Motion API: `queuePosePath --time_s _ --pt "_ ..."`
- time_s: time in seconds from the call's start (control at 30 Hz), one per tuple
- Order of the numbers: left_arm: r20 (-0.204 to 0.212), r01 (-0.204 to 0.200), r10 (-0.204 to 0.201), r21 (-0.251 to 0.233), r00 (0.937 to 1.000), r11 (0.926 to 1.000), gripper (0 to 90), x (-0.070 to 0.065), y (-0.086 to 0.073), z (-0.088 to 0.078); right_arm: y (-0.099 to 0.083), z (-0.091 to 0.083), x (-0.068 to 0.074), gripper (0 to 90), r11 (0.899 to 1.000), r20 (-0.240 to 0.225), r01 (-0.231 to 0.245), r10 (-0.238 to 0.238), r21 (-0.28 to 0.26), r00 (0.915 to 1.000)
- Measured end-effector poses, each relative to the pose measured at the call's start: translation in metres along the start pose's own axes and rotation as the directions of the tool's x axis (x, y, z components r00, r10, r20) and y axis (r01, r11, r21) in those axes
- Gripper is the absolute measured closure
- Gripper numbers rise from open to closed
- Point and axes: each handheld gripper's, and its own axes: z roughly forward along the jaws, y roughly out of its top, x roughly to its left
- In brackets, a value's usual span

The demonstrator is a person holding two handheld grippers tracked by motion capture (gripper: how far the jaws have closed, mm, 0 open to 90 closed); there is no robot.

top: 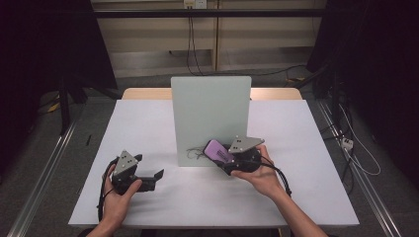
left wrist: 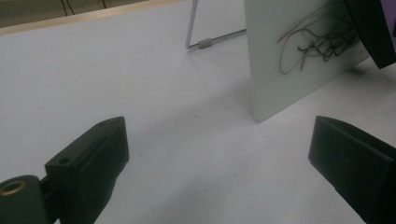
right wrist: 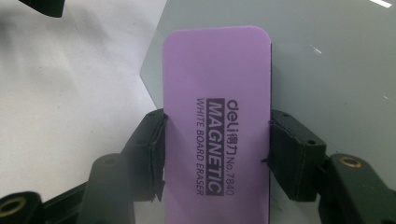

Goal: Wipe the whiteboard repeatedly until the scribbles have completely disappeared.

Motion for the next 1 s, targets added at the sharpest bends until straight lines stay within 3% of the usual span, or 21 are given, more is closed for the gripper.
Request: queuePosePath --time_s 0.17,0.4,1.0 --pt "-0.002 0.008 -0.008 -0.002 1.0 1.0 5.1 0.0 -0.001 -0.001 0.001 -0.005 -0.003 41.8 1.0 0.009 0.009 -0.009 0.005 0.9999" --pt "-0.005 0.005 -0.005 0.0 1.0 1.0 5.1 0.0 -0.001 -0.001 0.003 -0.025 -0.018 41.8 1.0 0.038 -0.012 0.013 -0.022 0.9992" --pt "-0.003 -0.004 0.004 0.003 1.0 1.0 5.1 0.0 -0.001 -0.001 0.005 -0.003 -0.004 41.8 1.0 0.001 0.029 -0.029 0.003 0.9996"
